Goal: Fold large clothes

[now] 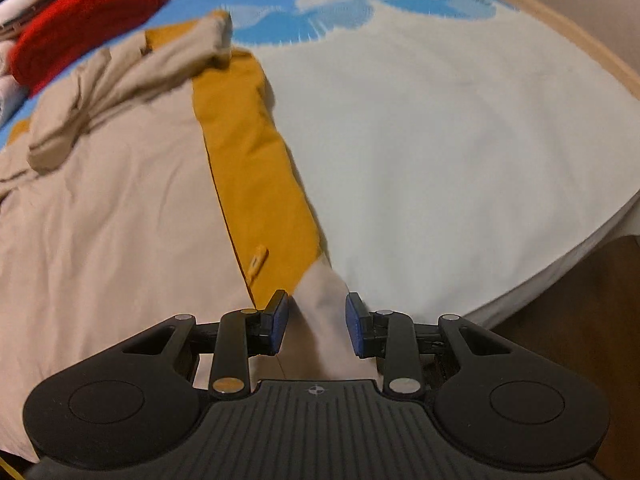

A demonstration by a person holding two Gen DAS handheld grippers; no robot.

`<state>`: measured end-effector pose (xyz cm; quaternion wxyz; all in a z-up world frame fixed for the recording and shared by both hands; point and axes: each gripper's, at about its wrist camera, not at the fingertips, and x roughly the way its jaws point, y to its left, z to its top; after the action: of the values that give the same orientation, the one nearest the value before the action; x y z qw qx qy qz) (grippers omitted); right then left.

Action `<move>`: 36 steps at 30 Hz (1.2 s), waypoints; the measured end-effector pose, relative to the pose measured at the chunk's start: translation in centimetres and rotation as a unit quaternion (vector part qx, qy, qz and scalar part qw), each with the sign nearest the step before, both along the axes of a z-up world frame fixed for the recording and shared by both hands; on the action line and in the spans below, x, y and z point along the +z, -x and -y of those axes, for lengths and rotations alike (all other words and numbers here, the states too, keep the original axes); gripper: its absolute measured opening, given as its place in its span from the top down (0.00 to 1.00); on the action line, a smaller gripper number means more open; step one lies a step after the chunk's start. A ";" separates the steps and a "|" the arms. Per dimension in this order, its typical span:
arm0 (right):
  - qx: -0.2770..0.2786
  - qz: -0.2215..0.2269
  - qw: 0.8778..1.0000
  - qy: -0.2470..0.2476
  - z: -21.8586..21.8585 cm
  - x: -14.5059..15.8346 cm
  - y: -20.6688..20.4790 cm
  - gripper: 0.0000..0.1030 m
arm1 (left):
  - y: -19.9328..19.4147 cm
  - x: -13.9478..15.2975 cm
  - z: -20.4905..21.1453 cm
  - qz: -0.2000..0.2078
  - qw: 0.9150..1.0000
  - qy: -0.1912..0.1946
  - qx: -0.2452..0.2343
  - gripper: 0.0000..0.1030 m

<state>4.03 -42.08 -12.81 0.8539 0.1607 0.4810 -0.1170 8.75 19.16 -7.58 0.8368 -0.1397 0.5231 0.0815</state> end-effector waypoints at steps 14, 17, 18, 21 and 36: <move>-0.010 0.020 0.999 -0.043 0.7 0.7 0.8 0.96 | -0.4 -0.2 0.7 -0.003 1.000 -0.008 -0.010 0.85; -0.021 0.010 0.998 -0.050 1.0 0.3 0.8 0.89 | -0.5 -0.3 0.8 -0.005 1.000 -0.013 -0.011 0.84; -0.022 0.007 0.999 -0.048 0.9 0.2 0.8 0.86 | -0.5 -0.3 0.9 -0.005 1.000 -0.017 -0.015 0.84; -0.009 -0.001 0.999 -0.030 0.4 0.1 0.6 0.84 | -0.6 -0.4 1.3 -0.005 0.999 -0.026 -0.024 0.84; 0.001 0.007 1.000 -0.025 0.0 0.4 0.9 0.90 | -0.6 -0.3 1.8 -0.003 0.999 -0.039 -0.038 0.91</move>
<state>3.11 -42.11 -12.43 0.8528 0.1825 0.4784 -0.1026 9.40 17.31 -7.84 0.8425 -0.0866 0.5270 0.0710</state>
